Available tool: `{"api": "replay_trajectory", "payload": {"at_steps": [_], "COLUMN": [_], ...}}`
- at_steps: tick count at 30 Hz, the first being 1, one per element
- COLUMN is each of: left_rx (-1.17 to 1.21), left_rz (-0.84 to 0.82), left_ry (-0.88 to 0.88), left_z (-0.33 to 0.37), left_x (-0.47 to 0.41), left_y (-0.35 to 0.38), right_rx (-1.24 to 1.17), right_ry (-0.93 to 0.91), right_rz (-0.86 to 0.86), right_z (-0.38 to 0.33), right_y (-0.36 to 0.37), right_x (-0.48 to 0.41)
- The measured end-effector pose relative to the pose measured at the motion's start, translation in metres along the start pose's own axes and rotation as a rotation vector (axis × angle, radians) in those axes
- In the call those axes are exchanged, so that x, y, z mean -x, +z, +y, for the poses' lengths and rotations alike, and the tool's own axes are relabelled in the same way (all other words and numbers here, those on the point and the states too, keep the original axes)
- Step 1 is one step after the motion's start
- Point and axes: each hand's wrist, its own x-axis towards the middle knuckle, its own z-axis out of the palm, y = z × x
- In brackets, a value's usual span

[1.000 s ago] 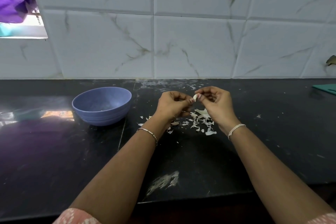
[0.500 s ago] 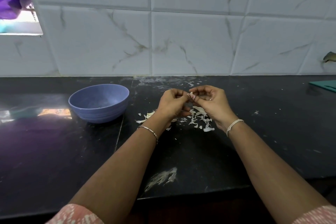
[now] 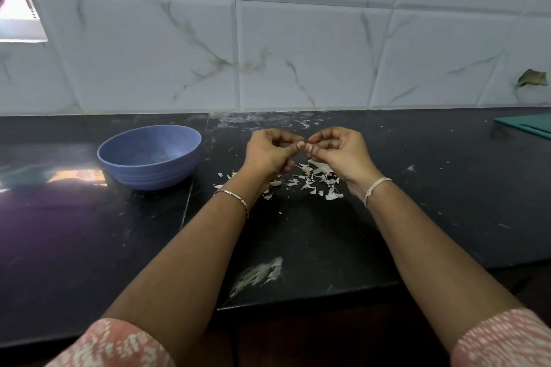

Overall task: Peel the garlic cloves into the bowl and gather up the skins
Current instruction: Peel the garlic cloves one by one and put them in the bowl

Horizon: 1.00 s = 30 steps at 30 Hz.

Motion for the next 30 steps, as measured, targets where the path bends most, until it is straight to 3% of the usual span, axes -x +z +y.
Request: {"api": "replay_trajectory", "payload": {"at_steps": [7, 13, 22, 30], "left_rx": [0.117, 0.191, 0.112, 0.085], "left_rz": [0.104, -0.049, 0.041, 0.012], "left_ry": [-0.062, -0.101, -0.098, -0.118], "left_z": [0.0, 0.004, -0.001, 0.001], "left_x": [-0.002, 0.003, 0.002, 0.003], "left_y": [-0.003, 0.002, 0.005, 0.008], "right_rx": [0.031, 0.01, 0.113, 0.143], "right_ry": [-0.031, -0.042, -0.124, -0.126], "right_rz": [0.086, 0.078, 0.136, 0.125], "right_z": [-0.001, -0.001, -0.001, -0.001], "right_y": [0.0, 0.001, 0.005, 0.004], "right_x": [-0.003, -0.001, -0.001, -0.001]}}
